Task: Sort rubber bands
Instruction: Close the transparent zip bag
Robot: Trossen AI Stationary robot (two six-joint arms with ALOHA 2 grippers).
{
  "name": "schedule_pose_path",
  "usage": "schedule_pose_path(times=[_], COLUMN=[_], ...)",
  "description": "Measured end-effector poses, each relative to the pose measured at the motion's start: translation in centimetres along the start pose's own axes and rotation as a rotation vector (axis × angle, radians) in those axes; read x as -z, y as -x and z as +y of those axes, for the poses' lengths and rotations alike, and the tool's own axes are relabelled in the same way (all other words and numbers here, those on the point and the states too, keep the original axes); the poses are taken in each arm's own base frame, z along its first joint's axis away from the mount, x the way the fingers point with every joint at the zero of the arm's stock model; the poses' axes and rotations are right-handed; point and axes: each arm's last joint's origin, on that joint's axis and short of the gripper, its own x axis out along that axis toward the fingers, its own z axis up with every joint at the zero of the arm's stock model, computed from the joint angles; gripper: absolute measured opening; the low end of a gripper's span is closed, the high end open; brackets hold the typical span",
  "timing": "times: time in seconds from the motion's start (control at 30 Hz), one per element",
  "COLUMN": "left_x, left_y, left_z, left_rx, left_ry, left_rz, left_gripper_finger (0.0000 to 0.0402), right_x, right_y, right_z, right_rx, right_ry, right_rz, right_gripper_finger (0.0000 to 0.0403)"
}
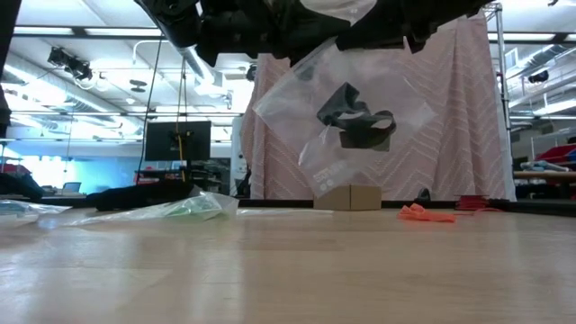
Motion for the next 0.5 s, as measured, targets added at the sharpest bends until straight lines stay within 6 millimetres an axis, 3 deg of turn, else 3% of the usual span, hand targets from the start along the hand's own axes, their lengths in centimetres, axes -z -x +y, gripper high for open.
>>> schedule_pose_path(times=[0.5], left_x=[0.87], left_y=[0.41], left_z=[0.67], left_rx=[-0.04], left_ry=[0.051], left_rz=[0.081], left_gripper_finger=[0.0021], right_x=[0.1], right_y=[0.16], right_z=[0.05], right_rx=[0.037], right_ry=[0.013], right_rz=[0.001], right_gripper_finger=[0.0])
